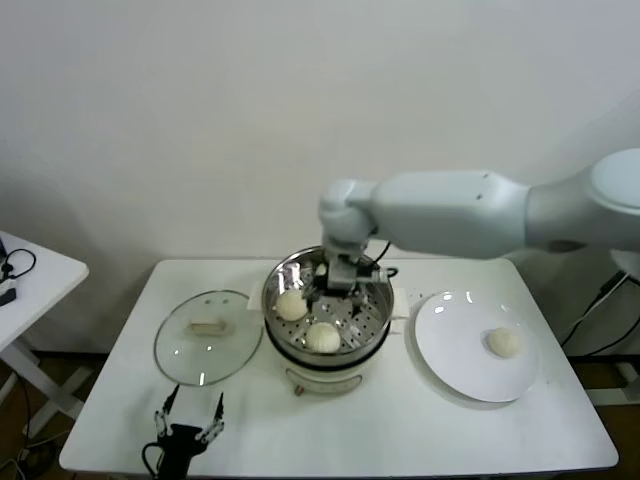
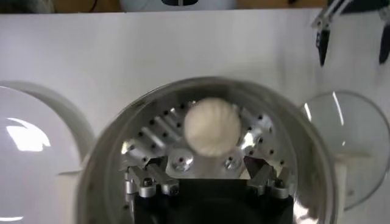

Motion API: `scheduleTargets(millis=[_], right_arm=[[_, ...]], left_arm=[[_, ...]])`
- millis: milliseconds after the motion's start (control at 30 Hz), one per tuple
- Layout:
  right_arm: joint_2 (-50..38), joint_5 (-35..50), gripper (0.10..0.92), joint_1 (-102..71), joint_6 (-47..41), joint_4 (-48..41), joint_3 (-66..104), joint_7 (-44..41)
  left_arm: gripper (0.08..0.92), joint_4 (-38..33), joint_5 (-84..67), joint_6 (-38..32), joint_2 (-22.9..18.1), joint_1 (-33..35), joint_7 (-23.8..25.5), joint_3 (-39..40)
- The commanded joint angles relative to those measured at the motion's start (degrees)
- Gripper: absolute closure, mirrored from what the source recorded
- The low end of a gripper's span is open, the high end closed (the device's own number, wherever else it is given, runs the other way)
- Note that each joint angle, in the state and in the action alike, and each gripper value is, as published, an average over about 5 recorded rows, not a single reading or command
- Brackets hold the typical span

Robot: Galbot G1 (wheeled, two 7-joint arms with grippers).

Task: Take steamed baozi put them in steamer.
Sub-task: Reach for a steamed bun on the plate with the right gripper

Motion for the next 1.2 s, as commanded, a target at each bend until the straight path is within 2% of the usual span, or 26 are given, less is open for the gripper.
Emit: scheduleTargets(millis=[33, 233, 500, 933, 1200], right_arm=[[-12.2, 23.3, 0.202, 18.1, -17.2, -2.1, -21.1, -1.5], [-22.6, 23.1, 0.203, 14.1, -28.5, -2.2, -26.0, 2.4], [-32.1, 14.9, 0.203, 0.2, -31.3, -6.1, -18.9, 4.8], [-34.4, 3.1, 0.203, -21.4, -28.8, -17.0, 0.0, 5.7], [-32.1, 1.0, 0.203, -26.7, -27.7, -21.7, 5.3, 7.1]], left_arm=[[0.177, -0.1, -0.3, -0.1, -0.4, 0.0, 0.0, 0.1], [0.177, 0.2, -0.6, -0.2, -0.7, -0.5, 0.0, 0.2], [0.177, 0.8, -0.4, -0.7, -1.4, -0.3, 0.0, -0.1], [0.177, 1.2, 1.4, -1.1, -2.7, 0.7, -0.1, -0.2], [0.177, 1.3, 2.3, -1.6, -2.8, 1.7, -0.3, -0.2]])
